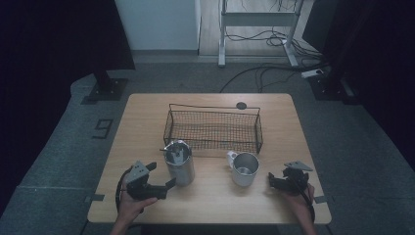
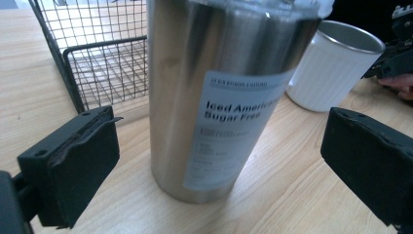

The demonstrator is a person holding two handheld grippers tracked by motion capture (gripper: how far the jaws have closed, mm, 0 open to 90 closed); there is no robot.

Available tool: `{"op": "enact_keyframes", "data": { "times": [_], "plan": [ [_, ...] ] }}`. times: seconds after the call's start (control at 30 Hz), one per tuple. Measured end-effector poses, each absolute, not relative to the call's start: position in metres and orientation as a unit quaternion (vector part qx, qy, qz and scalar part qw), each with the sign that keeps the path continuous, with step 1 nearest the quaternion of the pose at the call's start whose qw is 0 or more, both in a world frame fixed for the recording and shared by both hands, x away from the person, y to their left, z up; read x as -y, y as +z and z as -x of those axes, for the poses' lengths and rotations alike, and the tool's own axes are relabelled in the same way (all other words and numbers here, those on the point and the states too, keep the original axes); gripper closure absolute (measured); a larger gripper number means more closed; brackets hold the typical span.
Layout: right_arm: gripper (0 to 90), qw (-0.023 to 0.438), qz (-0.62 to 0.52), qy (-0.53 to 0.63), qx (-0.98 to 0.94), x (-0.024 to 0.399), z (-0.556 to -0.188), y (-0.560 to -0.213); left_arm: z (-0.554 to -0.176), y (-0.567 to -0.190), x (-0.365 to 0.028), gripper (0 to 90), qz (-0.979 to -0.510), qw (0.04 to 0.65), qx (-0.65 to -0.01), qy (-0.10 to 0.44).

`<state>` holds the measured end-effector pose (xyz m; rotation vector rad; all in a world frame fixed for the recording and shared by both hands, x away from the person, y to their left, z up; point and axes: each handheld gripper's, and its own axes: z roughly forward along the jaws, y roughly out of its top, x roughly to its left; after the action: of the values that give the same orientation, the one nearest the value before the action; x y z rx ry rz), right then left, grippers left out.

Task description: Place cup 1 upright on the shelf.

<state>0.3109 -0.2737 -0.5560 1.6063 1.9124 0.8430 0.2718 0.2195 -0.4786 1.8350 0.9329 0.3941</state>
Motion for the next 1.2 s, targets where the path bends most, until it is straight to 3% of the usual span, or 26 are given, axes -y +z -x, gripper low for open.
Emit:
{"op": "enact_keyframes", "data": {
  "times": [1.2],
  "plan": [
    [7.4, 0.25, -0.59, 0.31, -0.702, 0.274, -0.311, -0.556, -0.309, -0.477, -0.179, 0.2, -0.756, 0.495, -0.387, 0.183]
  ]
}}
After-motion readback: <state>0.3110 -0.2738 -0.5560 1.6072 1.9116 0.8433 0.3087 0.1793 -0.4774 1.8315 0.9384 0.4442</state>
